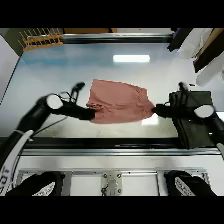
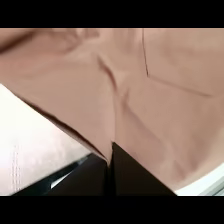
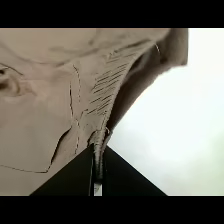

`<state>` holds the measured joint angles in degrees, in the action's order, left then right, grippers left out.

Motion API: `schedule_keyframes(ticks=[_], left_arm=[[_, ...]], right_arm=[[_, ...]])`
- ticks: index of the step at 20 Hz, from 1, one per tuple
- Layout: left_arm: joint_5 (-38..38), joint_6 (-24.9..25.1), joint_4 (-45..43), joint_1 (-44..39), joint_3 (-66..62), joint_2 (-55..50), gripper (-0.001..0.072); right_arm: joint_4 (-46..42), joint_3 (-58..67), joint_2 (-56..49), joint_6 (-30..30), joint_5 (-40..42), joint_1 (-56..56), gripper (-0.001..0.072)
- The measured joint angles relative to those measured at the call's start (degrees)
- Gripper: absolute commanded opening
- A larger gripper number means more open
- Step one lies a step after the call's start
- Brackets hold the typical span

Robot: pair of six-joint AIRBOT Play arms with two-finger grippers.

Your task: Fold the clothes and pants, and hang the long-sleeved shirts on hangers.

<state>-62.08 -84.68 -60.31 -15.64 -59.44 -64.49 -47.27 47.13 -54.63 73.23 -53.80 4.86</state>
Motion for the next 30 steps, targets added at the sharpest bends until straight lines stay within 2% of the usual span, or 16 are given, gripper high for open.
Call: schedule_keyframes(ticks=[2, 6, 10, 14, 18, 21, 26, 30], left_arm=[[-1.6, -2.0, -0.4, 1.2, -6.6, 6.1, 0.0006], [-2.1, -6.4, -0.8, 0.8, -17.8, 18.2, 0.0006], [0.0, -11.8, -1.1, -2.6, -22.4, 26.7, 0.0006], [0.5, -15.0, -1.6, -4.8, -23.6, 28.3, 0.0006], [-3.8, -17.7, -5.9, -5.5, -23.8, 20.3, 0.0006], [-5.0, -18.6, -10.8, -5.3, -24.0, 9.1, 0.0006], [-1.4, -18.8, -13.5, -2.4, -30.9, -14.8, 0.0006], [-0.5, -17.7, -11.0, 0.7, -40.3, -28.9, 0.0006]], right_arm=[[-0.7, 7.8, 4.7, -0.2, -4.7, 0.0, 0.0007], [-1.2, 17.8, 14.6, 3.8, -10.5, 0.0, 0.0007], [-1.5, 20.9, 22.9, 10.7, -14.9, 0.0, 0.0006], [-1.6, 21.6, 25.4, 20.5, -22.4, 0.0, 0.0006], [-1.9, 21.6, 19.6, 26.5, -29.6, 0.0, 0.0006], [-3.0, 21.6, 9.5, 27.0, -30.4, 0.0, 0.0007], [-3.8, 22.5, -10.9, 22.6, -20.4, 0.0, 0.0006], [-4.2, 24.8, -19.8, 18.9, -11.8, 0.0, 0.0006]])
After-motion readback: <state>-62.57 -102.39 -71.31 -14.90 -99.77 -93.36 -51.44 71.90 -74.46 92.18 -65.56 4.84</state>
